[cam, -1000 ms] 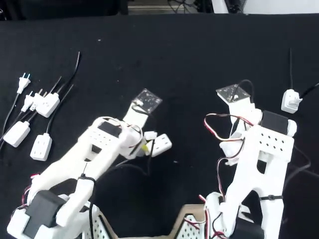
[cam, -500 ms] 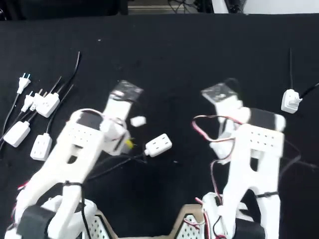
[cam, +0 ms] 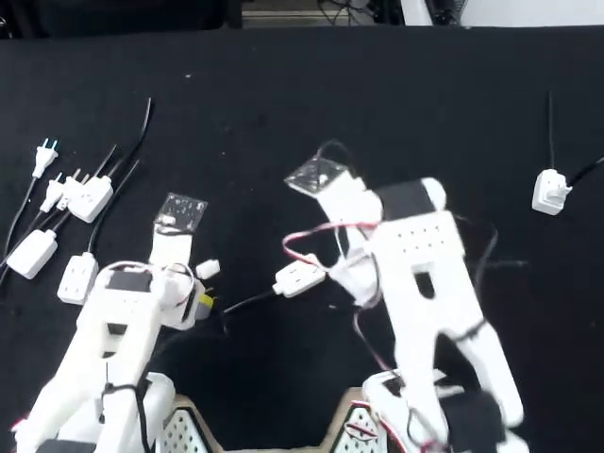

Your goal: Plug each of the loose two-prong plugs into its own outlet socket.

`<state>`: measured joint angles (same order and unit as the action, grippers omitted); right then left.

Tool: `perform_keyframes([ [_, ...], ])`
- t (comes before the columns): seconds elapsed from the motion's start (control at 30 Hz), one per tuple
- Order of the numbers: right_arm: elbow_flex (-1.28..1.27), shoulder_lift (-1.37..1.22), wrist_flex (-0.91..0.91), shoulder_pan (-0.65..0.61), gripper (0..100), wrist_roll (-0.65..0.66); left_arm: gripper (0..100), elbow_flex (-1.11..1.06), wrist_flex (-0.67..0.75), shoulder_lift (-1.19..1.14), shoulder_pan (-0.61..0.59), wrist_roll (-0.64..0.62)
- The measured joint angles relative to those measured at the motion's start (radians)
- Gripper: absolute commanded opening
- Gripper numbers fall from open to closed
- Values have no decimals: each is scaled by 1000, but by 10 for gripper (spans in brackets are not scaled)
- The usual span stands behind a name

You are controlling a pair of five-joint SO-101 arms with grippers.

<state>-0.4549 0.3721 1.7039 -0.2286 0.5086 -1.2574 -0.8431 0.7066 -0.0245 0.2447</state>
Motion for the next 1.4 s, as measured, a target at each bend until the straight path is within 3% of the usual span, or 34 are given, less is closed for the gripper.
perform_keyframes([
  [0.6,448,-580,25,-5,11,-106,246,-97,49,103,-2,-5],
  [1.1,494,-623,26,-135,11,-206,246,-97,49,103,17,-46],
  [1.4,494,-623,26,-140,11,-209,246,-97,49,103,17,-46],
])
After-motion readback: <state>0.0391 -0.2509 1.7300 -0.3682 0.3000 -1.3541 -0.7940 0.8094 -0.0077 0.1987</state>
